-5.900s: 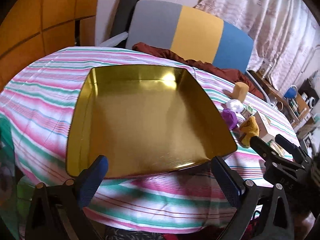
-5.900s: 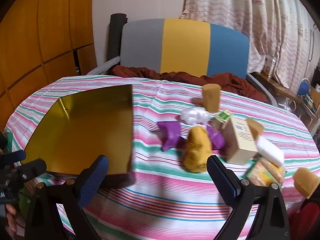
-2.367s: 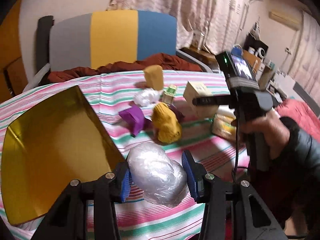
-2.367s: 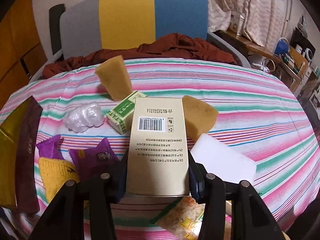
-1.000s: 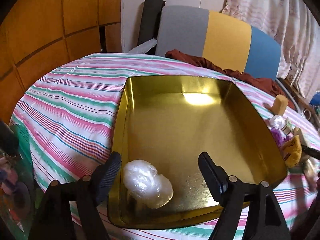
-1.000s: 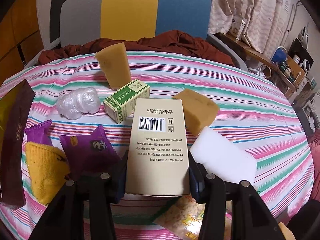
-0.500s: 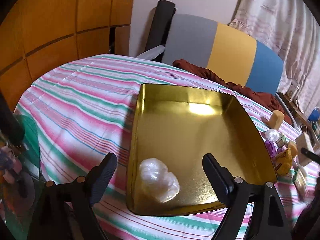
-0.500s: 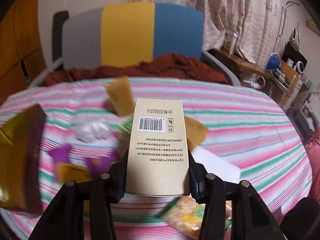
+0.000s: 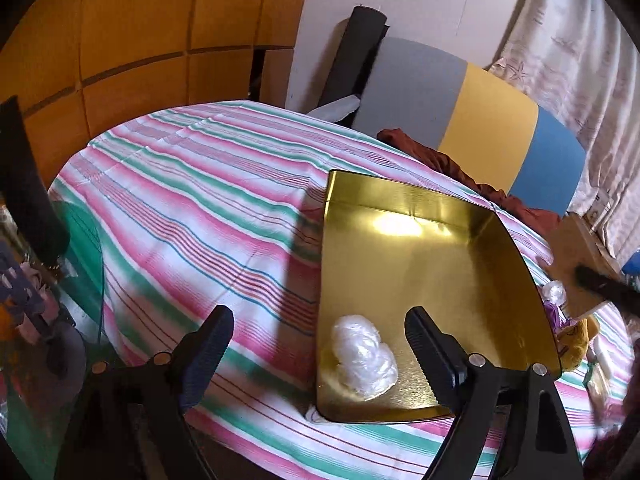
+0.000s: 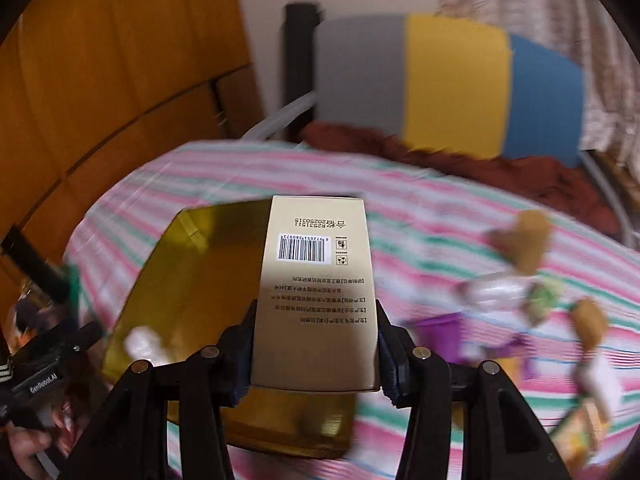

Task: Organize objects
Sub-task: 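Lower the beige box into the gold tray and open the right tool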

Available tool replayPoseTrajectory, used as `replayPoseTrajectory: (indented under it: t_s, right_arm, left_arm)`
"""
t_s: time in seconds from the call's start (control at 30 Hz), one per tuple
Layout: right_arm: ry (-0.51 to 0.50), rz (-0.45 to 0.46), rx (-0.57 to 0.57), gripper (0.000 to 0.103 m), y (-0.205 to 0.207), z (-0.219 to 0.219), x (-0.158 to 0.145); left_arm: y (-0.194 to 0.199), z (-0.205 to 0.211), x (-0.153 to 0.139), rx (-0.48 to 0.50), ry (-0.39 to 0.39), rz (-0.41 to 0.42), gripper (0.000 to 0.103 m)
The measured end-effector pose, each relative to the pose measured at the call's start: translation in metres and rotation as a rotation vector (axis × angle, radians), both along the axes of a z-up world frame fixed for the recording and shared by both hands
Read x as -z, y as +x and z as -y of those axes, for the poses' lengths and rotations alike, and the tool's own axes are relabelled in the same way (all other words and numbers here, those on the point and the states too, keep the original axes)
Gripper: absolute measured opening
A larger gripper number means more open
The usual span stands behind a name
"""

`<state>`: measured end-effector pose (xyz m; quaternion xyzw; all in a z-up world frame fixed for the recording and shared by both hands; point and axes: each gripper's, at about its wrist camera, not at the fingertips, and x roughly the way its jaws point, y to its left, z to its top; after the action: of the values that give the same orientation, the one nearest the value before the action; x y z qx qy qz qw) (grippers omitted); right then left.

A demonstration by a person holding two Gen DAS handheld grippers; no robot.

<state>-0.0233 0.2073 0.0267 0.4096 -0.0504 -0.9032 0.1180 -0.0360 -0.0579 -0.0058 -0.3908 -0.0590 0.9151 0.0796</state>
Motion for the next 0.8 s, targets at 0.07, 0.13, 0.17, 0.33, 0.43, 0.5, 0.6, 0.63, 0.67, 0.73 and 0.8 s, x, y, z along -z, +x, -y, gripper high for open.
replayPoseTrajectory:
  t_s: [0.07,0.13,0.17,0.33,0.43,0.5,0.6,0.63,0.67,0.73,0.8]
  right_arm:
    - [-0.012,0.037,-0.039,0.051,-0.007,0.026,0.014]
    - [-0.031,0.085,-0.085,0.051,-0.013,0.052,0.03]
    - [-0.031,0.105,-0.102,0.051,-0.014,0.06,0.037]
    - [-0.048,0.154,-0.17,0.07,0.0,0.085,0.06]
    - [-0.03,0.114,-0.171,0.084,0.011,0.076,0.057]
    - [-0.027,0.078,-0.158,0.084,0.016,0.07,0.05]
    - [-0.013,0.004,-0.108,0.089,0.028,0.052,0.035]
    - [-0.007,-0.017,-0.091,0.09,0.031,0.046,0.031]
    - [-0.001,-0.045,-0.065,0.093,0.035,0.036,0.026]
    - [-0.001,-0.075,0.001,0.098,0.043,0.012,0.02]
    - [-0.013,-0.09,0.066,0.1,0.052,-0.014,0.016]
  left_arm:
    - [0.0,0.004,0.0,-0.006,0.009,0.001,0.088]
    - [0.0,0.009,0.0,-0.01,0.013,0.001,0.088]
    - [0.001,0.01,0.001,-0.013,0.012,0.001,0.088]
    - [0.002,0.017,0.004,-0.024,0.018,0.006,0.088]
    - [0.001,0.017,0.008,-0.018,0.045,0.023,0.088]
    - [0.001,0.014,0.01,-0.008,0.06,0.031,0.088]
    - [0.002,0.008,0.01,0.031,0.088,0.042,0.089]
    - [0.002,0.004,0.009,0.048,0.09,0.042,0.091]
    - [0.004,0.001,0.008,0.061,0.088,0.035,0.095]
    - [0.006,-0.006,0.004,0.088,0.086,0.018,0.103]
    - [0.01,-0.013,-0.001,0.115,0.089,0.007,0.103]
